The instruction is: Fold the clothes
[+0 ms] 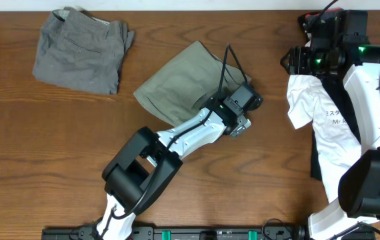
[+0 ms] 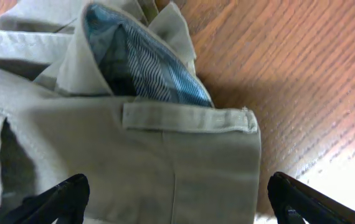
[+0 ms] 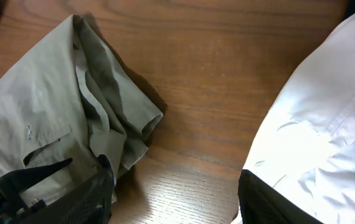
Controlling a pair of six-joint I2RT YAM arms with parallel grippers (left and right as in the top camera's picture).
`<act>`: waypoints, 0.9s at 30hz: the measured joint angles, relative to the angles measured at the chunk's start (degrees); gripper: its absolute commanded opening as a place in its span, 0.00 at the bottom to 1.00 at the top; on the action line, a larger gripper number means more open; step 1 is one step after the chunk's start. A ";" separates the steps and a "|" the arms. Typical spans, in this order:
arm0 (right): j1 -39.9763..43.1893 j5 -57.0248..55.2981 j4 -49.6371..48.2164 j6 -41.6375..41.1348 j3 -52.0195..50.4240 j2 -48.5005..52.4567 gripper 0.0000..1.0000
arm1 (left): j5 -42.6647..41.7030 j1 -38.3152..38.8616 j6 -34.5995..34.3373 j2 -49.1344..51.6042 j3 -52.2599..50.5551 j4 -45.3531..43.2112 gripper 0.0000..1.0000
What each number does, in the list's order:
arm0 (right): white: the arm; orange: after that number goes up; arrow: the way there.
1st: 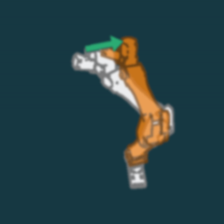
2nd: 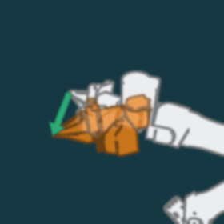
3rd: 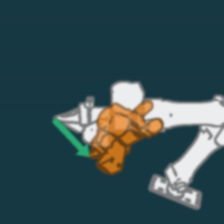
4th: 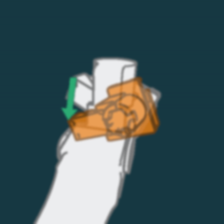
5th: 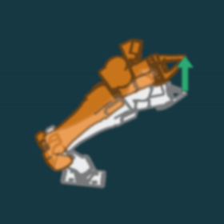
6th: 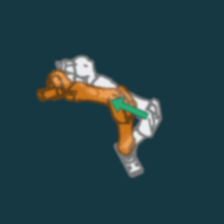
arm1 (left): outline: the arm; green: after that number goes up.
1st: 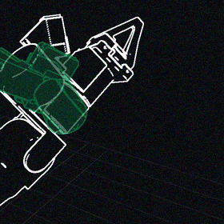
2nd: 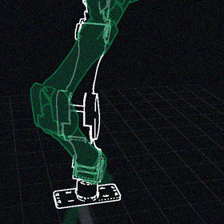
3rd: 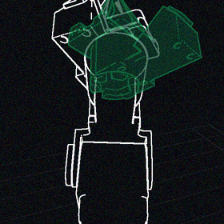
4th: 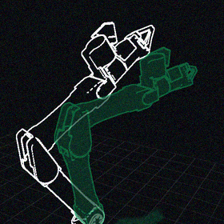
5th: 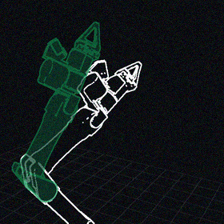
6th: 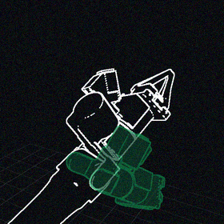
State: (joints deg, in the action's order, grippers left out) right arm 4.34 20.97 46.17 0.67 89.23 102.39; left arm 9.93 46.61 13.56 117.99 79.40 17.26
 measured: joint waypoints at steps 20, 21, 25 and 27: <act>0.00 0.00 0.09 0.00 -0.04 0.00 0.63 | 5.64 -0.02 0.35 5.27 1.09 -8.46 0.88; 0.00 0.00 0.09 0.00 -0.04 0.00 0.63 | 6.47 -0.09 0.35 5.49 1.27 -8.57 0.85; 0.00 0.00 0.31 0.00 -0.04 0.00 0.63 | 8.63 -0.96 0.17 6.19 1.60 -8.76 0.62; 0.00 0.02 0.33 0.00 -0.04 0.00 0.63 | 9.33 -1.51 0.15 6.47 1.66 -8.74 0.49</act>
State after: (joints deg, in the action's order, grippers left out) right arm 4.34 20.99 46.50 0.67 89.19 102.39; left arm 19.27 45.10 13.72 124.46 81.06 8.51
